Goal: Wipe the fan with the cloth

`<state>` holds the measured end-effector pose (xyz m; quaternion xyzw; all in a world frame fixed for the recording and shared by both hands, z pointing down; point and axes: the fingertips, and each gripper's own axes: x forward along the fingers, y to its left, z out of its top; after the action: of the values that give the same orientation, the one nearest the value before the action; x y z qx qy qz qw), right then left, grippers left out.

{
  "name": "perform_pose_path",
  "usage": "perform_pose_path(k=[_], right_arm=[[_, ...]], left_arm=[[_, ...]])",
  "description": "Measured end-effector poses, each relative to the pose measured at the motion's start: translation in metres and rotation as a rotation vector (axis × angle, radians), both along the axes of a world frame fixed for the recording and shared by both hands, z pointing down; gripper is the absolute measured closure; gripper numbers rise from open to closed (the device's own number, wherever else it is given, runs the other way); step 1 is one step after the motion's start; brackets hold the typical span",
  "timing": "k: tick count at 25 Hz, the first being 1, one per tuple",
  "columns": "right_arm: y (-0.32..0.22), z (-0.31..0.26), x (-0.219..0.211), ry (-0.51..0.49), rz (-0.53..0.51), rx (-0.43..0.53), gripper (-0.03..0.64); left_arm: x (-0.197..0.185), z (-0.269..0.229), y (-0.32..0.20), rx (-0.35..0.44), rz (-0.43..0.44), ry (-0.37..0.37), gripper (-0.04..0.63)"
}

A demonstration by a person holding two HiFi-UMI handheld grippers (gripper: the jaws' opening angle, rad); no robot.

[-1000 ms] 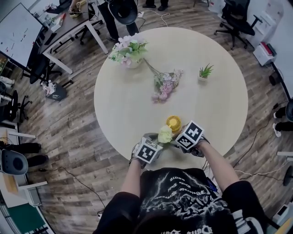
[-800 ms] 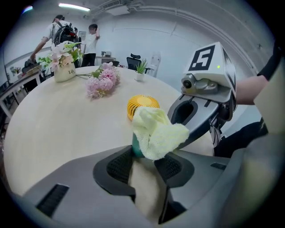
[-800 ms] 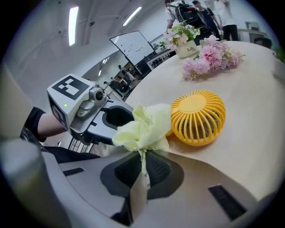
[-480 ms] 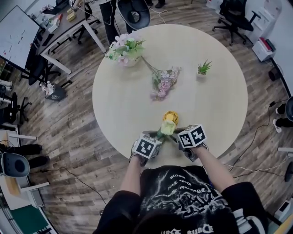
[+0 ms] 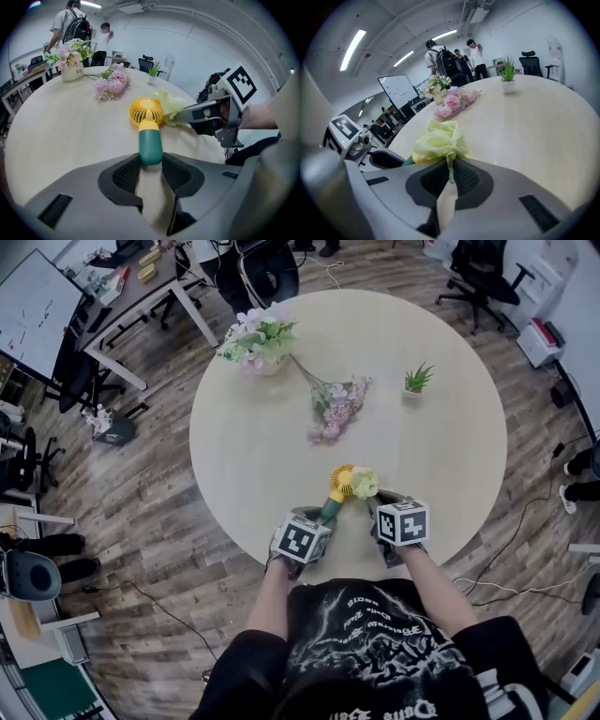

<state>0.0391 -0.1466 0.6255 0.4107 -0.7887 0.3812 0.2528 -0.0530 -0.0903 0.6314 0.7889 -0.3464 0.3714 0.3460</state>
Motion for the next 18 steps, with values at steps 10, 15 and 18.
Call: perform_pose_path(k=[10, 15, 18], right_arm=[[-0.007, -0.024, 0.044, -0.140, 0.100, 0.049, 0.592], [0.007, -0.019, 0.051, -0.189, 0.141, 0.027, 0.592], [0.015, -0.016, 0.053, -0.200, 0.151, 0.019, 0.592]], left_arm=[[0.000, -0.001, 0.004, 0.024, -0.035, -0.032, 0.423], [0.002, 0.003, 0.002, 0.112, -0.049, -0.101, 0.422], [0.001, 0.003, 0.004, 0.132, -0.070, -0.132, 0.367]])
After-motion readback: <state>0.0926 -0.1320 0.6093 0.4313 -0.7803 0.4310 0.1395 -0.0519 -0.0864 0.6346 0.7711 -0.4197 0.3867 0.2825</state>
